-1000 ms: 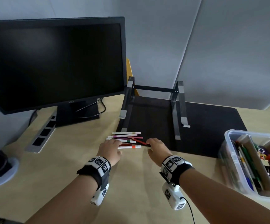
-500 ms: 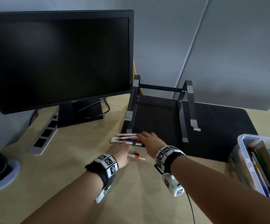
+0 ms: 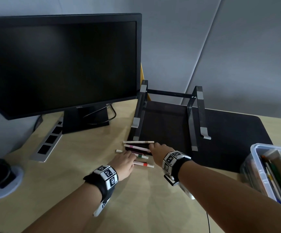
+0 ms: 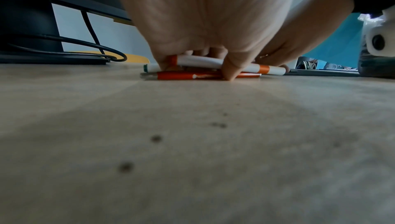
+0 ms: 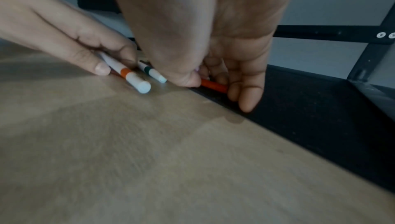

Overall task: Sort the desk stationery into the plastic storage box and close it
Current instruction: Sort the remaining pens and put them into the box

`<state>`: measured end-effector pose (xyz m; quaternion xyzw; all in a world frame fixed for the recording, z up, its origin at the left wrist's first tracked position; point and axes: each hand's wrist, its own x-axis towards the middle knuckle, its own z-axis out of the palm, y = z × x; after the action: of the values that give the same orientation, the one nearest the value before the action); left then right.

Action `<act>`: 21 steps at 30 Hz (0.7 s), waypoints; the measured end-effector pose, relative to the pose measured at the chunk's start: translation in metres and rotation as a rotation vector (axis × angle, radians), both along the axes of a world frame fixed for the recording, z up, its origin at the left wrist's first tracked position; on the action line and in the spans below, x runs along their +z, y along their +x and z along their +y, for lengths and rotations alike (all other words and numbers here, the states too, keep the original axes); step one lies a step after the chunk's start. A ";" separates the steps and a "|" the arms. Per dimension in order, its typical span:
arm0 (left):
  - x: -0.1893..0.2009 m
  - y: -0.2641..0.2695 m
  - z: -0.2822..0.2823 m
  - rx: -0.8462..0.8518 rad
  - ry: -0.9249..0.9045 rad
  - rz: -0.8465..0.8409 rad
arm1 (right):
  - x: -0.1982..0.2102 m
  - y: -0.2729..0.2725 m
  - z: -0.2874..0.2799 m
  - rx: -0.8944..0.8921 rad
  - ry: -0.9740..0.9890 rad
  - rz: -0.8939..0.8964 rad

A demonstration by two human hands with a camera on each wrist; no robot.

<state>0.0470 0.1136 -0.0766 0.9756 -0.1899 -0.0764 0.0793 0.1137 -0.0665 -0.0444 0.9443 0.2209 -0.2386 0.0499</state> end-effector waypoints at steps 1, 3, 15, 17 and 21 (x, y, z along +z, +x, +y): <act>0.000 -0.001 0.000 0.007 -0.005 0.002 | 0.000 -0.001 -0.001 -0.005 0.000 -0.008; 0.003 -0.002 -0.001 0.010 0.003 -0.005 | -0.001 -0.003 -0.003 -0.001 -0.004 -0.023; 0.009 -0.012 0.000 0.070 -0.064 -0.060 | -0.004 -0.007 -0.015 -0.072 0.001 0.023; 0.008 -0.013 0.002 0.093 -0.070 -0.042 | -0.005 -0.011 -0.020 -0.080 0.009 -0.001; 0.007 -0.014 0.002 0.156 -0.010 0.054 | -0.007 -0.023 -0.028 -0.087 0.010 -0.052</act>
<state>0.0326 0.1156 -0.0696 0.9846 -0.1116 -0.0951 0.0949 0.0907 -0.0943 -0.0516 0.9592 0.1794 -0.2147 0.0404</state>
